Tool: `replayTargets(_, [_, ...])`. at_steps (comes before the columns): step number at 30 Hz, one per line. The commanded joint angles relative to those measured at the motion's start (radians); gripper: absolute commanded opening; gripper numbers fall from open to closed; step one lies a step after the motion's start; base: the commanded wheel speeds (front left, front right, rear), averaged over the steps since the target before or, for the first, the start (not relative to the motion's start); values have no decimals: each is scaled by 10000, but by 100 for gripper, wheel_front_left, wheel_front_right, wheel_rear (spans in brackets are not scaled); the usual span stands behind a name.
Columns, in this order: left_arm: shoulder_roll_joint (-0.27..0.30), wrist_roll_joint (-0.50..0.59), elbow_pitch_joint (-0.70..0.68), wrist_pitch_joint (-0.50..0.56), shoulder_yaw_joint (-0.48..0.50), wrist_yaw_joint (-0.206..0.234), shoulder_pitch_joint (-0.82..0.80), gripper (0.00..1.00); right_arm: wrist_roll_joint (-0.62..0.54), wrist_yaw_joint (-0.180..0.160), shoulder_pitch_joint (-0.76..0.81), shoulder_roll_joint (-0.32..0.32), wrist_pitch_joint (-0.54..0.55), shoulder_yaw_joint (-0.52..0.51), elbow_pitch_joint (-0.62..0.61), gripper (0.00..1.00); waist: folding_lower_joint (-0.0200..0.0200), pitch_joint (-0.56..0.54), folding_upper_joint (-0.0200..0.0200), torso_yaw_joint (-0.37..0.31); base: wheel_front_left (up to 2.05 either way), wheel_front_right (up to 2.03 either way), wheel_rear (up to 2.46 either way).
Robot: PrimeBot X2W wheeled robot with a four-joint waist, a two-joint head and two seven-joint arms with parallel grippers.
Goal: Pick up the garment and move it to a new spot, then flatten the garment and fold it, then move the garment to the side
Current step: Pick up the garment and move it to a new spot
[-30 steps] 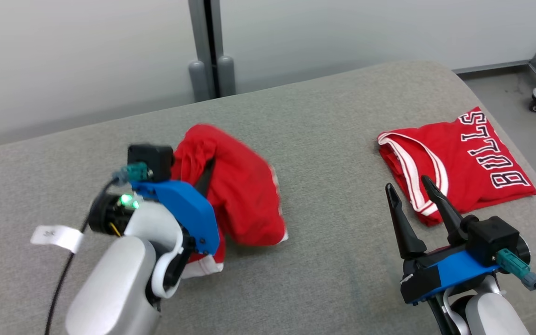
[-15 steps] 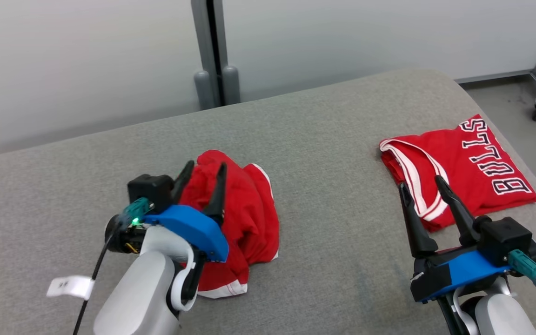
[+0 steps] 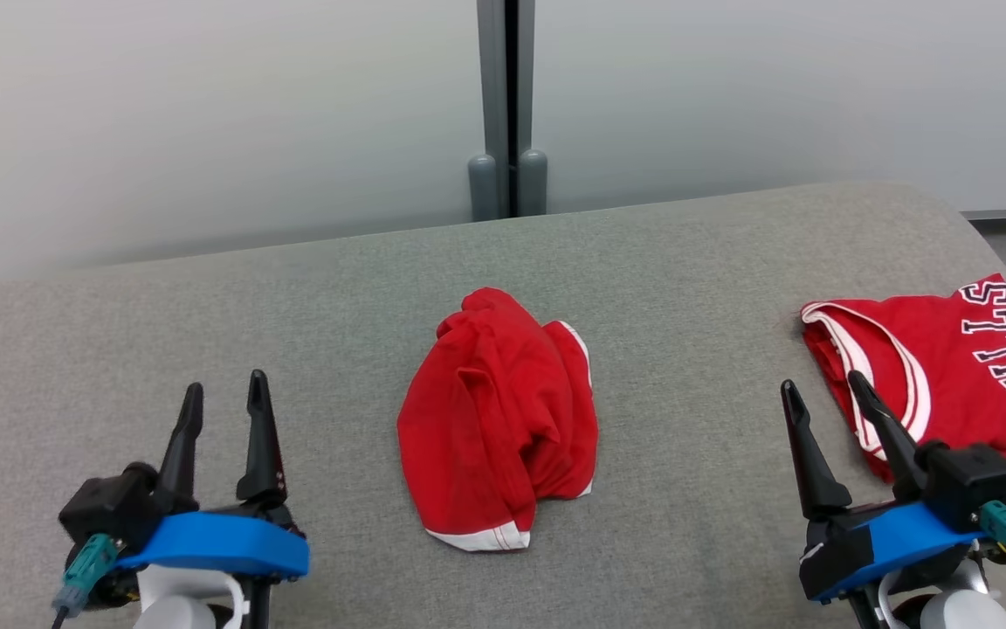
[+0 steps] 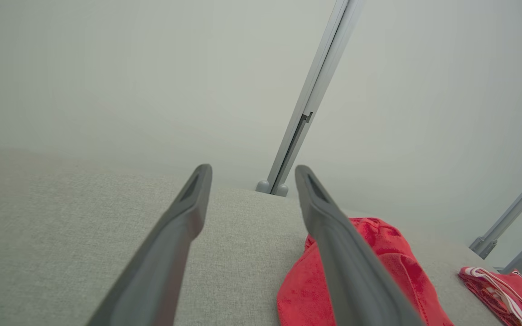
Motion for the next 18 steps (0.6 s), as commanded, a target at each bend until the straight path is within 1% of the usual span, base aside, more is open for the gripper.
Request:
replayTargets(1, [115,199,-118,-32,163,58,168,100,-25,3,150,-52,40,-22,22,100,1,35,0,128,0,0,0])
replayTargets(7, [349,896,-174,-37,529,112,872,100,-14,3,294,-7,30,-65,246,100,1,-77,0,445,0,0,0])
replayTargets(11, [509,1106,45,-38,542,190,1152,100,35,3,424,70,-34,-133,489,100,1,-201,0,483,0,0,0])
replayTargets(12, [651,1233,20,-3,496,242,1259,100,33,3,480,105,-69,-161,589,100,1,-245,0,487,0,0,0])
replayTargets(18, [906,1340,-355,201,544,472,1525,100,73,3,559,175,-129,-197,755,100,1,-277,0,493,0,0,0])
